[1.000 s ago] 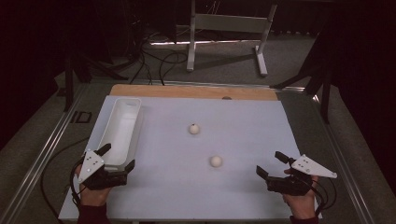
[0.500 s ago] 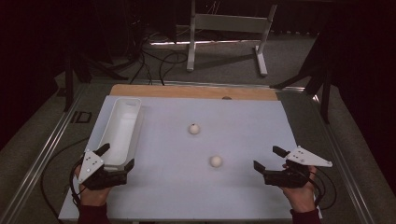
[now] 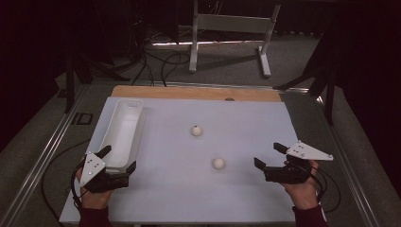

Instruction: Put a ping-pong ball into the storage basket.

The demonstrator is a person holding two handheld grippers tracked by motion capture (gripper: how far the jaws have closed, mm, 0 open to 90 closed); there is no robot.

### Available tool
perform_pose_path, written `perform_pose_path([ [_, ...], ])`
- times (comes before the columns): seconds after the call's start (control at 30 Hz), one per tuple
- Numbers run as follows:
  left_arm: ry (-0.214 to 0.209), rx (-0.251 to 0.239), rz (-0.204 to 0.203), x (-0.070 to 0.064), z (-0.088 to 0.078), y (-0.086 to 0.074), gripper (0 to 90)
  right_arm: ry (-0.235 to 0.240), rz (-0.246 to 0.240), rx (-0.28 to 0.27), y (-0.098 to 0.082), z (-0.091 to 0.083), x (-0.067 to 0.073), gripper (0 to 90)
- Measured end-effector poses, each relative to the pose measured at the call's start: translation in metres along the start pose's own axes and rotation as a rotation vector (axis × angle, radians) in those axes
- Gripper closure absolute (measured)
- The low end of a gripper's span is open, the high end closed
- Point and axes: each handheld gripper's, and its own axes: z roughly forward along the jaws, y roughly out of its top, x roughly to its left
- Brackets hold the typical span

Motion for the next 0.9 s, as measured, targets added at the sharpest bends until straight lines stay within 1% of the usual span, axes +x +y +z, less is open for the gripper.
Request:
perform_pose_path([
  [0.13, -0.001, -0.004, -0.004, 0.0, 0.0, 0.0, 0.8, 0.01, -0.006, 0.024, 0.004, 0.004, 0.0, 7.3],
  [0.2, -0.003, -0.008, -0.008, 0.0, -0.001, 0.0, 0.8, 0.007, -0.011, 0.033, 0.005, 0.005, 0.001, 7.3],
  [0.23, -0.001, -0.007, -0.007, 0.0, -0.001, 0.0, 0.8, 0.01, -0.021, 0.052, 0.007, 0.007, 0.002, 7.3],
  [0.3, -0.001, -0.008, -0.006, 0.0, -0.001, 0.0, 0.8, 0.008, -0.026, 0.06, 0.008, 0.008, 0.003, 7.3],
  [0.33, -0.002, -0.007, -0.006, 0.0, -0.001, 0.0, 0.8, 0.004, -0.037, 0.076, 0.01, 0.009, 0.005, 7.4],
  [0.43, -0.004, -0.005, -0.005, 0.0, 0.0, 0.0, 0.8, 0.001, -0.048, 0.084, 0.011, 0.009, 0.006, 7.4],
  [0.47, -0.006, 0.0, -0.004, -0.001, 0.001, 0.0, 0.8, 0.0, -0.056, 0.096, 0.014, 0.012, 0.007, 7.4],
  [0.53, -0.009, 0.001, -0.002, -0.002, 0.001, 0.0, 0.8, 0.006, -0.051, 0.101, 0.015, 0.013, 0.008, 7.4],
  [0.6, -0.009, 0.001, -0.001, -0.002, 0.001, 0.0, 0.8, 0.008, -0.057, 0.101, 0.016, 0.014, 0.007, 7.4],
  [0.73, -0.01, -0.001, -0.005, -0.002, 0.001, -0.001, 0.8, 0.026, -0.07, 0.124, 0.021, 0.018, 0.009, 7.4],
  [0.87, -0.013, 0.003, 0.0, -0.003, 0.002, -0.001, 0.8, 0.034, -0.082, 0.139, 0.024, 0.02, 0.011, 7.4],
  [0.9, -0.013, 0.004, 0.002, -0.003, 0.002, -0.001, 0.8, 0.035, -0.095, 0.151, 0.027, 0.021, 0.013, 7.4],
])
